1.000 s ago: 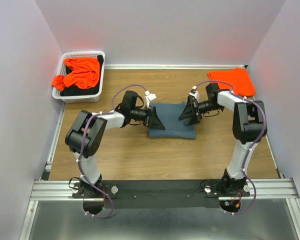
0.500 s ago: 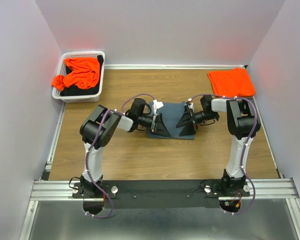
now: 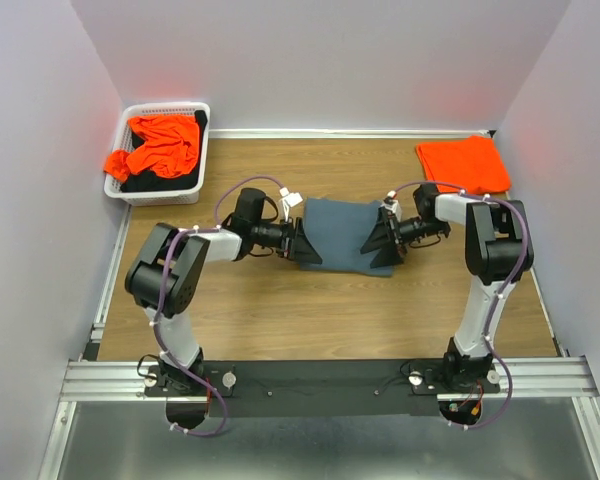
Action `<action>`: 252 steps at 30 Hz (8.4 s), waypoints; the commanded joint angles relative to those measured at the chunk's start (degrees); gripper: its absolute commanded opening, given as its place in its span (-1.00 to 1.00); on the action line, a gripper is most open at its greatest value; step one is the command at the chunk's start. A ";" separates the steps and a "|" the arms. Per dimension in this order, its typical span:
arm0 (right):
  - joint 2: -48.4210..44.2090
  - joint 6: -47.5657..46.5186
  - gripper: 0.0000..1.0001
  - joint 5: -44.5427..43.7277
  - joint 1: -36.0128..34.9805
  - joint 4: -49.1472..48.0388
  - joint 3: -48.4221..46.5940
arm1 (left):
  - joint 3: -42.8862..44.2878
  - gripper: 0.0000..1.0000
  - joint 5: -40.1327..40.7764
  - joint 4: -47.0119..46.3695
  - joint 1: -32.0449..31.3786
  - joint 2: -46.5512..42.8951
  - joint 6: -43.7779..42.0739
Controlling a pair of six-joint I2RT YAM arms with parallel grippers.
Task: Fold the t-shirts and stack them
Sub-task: Fold the tshirt, then neatly place the folded tshirt to the corner
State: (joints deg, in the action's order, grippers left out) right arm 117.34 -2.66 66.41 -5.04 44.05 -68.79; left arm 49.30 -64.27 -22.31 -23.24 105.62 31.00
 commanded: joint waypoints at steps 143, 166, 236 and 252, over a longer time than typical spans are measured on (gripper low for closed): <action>0.42 19.39 -0.99 -41.09 5.92 -39.11 -8.60 | 34.47 -0.14 31.58 29.59 -23.35 3.63 -56.76; 14.06 -14.30 -0.99 -49.71 10.22 -17.51 -54.77 | 16.54 0.67 32.28 29.51 -18.94 -10.52 -52.98; 7.20 -14.84 -0.99 -48.92 11.19 -9.07 -65.33 | 11.96 0.68 33.07 25.29 -18.85 -15.09 -52.54; 7.64 -13.08 -0.99 -47.95 11.19 -8.72 -64.10 | 11.78 0.70 32.89 24.85 -18.85 -14.83 -52.36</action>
State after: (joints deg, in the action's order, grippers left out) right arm 125.47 -16.29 17.41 5.74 36.16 -131.87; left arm 61.10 -31.29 3.49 -42.22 91.98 -21.37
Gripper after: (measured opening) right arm 0.054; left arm 0.844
